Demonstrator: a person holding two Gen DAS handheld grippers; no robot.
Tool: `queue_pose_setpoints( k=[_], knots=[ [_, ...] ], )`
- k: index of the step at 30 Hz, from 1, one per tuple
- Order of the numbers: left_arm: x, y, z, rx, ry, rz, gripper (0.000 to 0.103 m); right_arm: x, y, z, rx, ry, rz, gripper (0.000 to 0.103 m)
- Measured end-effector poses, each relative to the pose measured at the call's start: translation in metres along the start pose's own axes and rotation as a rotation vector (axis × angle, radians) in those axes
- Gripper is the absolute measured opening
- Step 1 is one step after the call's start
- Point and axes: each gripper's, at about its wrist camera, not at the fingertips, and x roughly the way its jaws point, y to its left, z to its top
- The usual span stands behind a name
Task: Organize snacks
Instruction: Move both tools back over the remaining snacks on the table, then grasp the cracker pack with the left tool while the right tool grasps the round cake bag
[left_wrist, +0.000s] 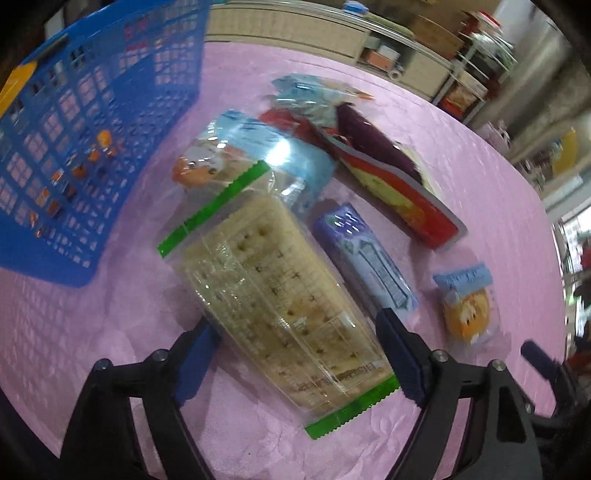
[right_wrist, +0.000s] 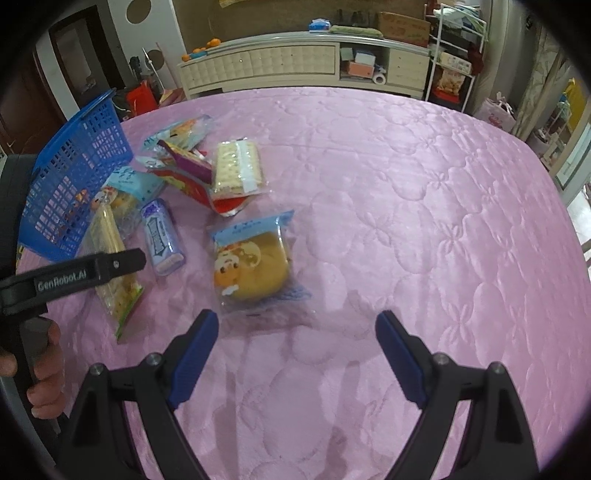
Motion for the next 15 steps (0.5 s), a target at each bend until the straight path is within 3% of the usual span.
queue_pose_setpoints(
  k=[9, 15],
  knots=[
    [0.002, -0.013, -0.005, 0.150, 0.018, -0.021, 0.071, -0.003, 0.001, 0.001, 0.002, 0.012, 0.000, 0.090],
    [-0.005, -0.016, -0.012, 0.266, -0.019, -0.007, 0.071, 0.007, 0.007, 0.013, -0.007, 0.030, 0.011, 0.090]
  ],
)
